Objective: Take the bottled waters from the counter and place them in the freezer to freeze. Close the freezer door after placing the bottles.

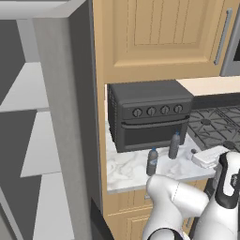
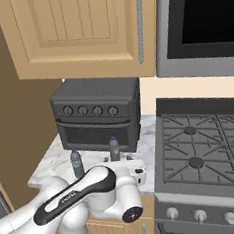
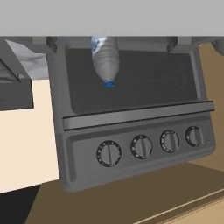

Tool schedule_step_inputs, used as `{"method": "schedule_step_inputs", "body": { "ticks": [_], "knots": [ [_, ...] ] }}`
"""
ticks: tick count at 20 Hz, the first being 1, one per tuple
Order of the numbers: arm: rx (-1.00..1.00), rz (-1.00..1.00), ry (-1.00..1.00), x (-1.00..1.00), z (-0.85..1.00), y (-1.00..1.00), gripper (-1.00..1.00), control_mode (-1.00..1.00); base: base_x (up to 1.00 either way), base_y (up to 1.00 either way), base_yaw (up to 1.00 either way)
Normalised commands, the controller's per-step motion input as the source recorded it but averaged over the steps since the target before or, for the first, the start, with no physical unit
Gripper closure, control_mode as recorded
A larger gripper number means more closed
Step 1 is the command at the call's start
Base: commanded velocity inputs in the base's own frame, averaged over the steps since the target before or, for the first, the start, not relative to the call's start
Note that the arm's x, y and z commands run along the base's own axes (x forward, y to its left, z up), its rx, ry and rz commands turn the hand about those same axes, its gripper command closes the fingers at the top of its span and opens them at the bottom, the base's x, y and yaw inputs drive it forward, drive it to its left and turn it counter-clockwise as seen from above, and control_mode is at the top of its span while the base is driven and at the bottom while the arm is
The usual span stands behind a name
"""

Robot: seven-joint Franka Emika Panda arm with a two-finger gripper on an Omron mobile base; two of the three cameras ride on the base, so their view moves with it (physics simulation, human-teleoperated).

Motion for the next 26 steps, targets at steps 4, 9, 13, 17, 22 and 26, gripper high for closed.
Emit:
{"method": "schedule_step_inputs", "body": {
  "ticks": [4, 9, 13, 17, 22, 26],
  "knots": [
    [0.00, 0.00, 0.04, 0.00, 0.00, 0.17, -1.00, -1.00, 0.00, 0.00, 0.00],
    [0.00, 0.00, 0.10, 0.12, 0.00, 0.14, -1.00, -1.00, 0.00, 0.00, 0.00],
    [0.00, 0.00, 0.05, 0.21, -0.01, 0.11, -1.00, -1.00, 0.00, 0.00, 0.00],
    [0.00, 0.00, 0.00, 0.19, -0.05, 0.07, -1.00, -1.00, 0.00, 0.00, 0.00],
    [0.00, 0.00, 0.00, 0.17, -0.20, 0.11, -1.00, -1.00, 0.00, 0.00, 0.00],
    [0.00, 0.00, 0.01, 0.15, -0.23, 0.11, -1.00, -1.00, 0.00, 0.00, 0.00]
  ]
}}
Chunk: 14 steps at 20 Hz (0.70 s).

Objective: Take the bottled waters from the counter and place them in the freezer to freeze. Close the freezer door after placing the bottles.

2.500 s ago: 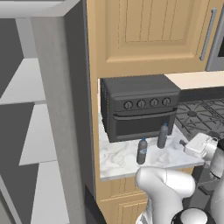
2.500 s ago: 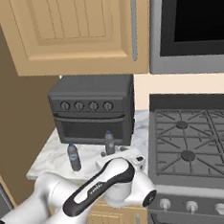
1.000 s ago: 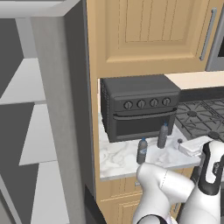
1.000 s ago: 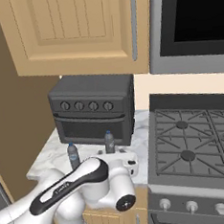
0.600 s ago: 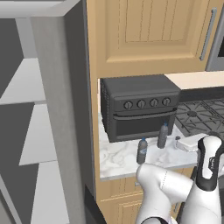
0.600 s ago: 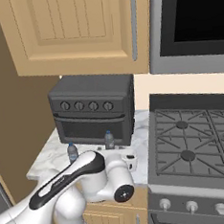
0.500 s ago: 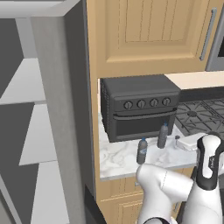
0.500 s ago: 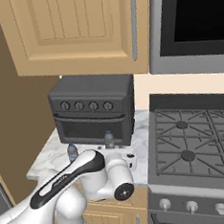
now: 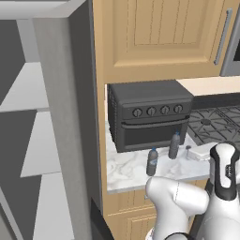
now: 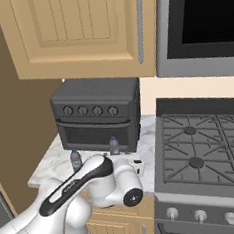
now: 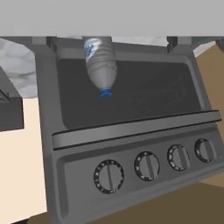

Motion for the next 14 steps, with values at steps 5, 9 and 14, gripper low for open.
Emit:
{"method": "schedule_step_inputs", "body": {
  "ticks": [5, 9, 14],
  "knots": [
    [0.00, 0.00, 0.04, 0.14, -0.15, 0.19, -1.00, -1.00, 0.00, 0.00, 0.00],
    [-0.01, 0.00, 0.00, 0.10, -0.11, 0.28, -1.00, -1.00, 0.00, 0.00, 0.00],
    [-0.01, 0.00, 0.00, 0.11, -0.11, 0.25, -1.00, -1.00, 0.00, 0.00, 0.00]
  ]
}}
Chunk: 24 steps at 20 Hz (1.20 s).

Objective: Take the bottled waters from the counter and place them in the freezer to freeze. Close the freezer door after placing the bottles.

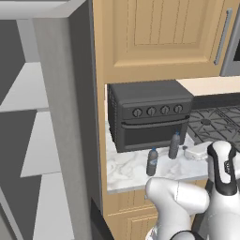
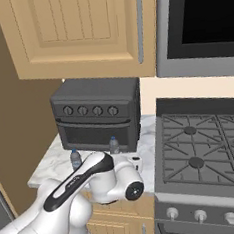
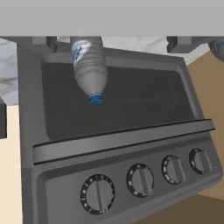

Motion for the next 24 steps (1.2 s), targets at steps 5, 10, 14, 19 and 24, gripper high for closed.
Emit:
{"method": "schedule_step_inputs", "body": {
  "ticks": [5, 10, 14, 19, 24],
  "knots": [
    [0.00, 0.00, 0.00, 0.10, -0.13, 0.12, -1.00, -1.00, 0.00, 0.00, 0.00],
    [-0.02, -0.01, 0.00, 0.24, -0.19, 0.01, -1.00, -1.00, 0.00, 0.00, 0.00],
    [-0.02, -0.02, 0.00, 0.28, -0.21, 0.00, -1.00, -1.00, 0.00, 0.00, 0.00],
    [-0.01, -0.02, 0.00, 0.27, -0.22, 0.00, -1.00, -1.00, 0.00, 0.00, 0.00],
    [0.00, -0.01, 0.00, 0.15, -0.20, 0.02, -1.00, -1.00, 0.00, 0.00, 0.00]
  ]
}}
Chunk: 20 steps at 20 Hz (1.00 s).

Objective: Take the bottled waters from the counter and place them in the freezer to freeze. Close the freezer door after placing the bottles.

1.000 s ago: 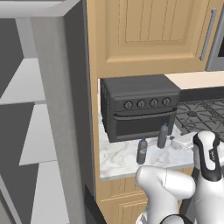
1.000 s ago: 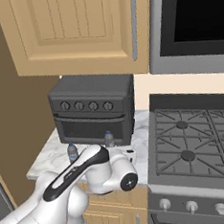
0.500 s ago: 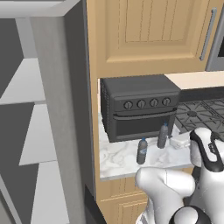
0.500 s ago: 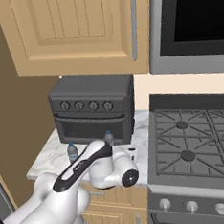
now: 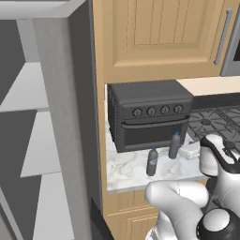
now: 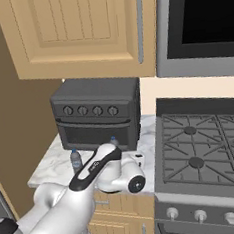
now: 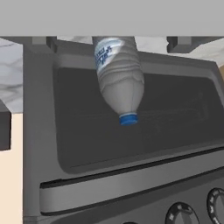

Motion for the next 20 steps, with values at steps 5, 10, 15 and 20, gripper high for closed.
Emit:
{"method": "schedule_step_inputs", "body": {
  "ticks": [5, 10, 15, 20],
  "knots": [
    [-0.01, 0.00, 0.00, 0.01, -0.02, 0.21, -1.00, -1.00, 0.00, 0.00, 0.00],
    [-0.01, 0.00, 0.00, 0.03, -0.04, 0.18, -1.00, -1.00, 0.00, 0.00, 0.00],
    [0.00, 0.00, 0.00, 0.03, 0.00, 0.16, -1.00, -1.00, 0.00, 0.00, 0.00],
    [0.00, 0.00, 0.00, 0.06, 0.00, 0.16, -1.00, -1.00, 0.00, 0.00, 0.00]
  ]
}}
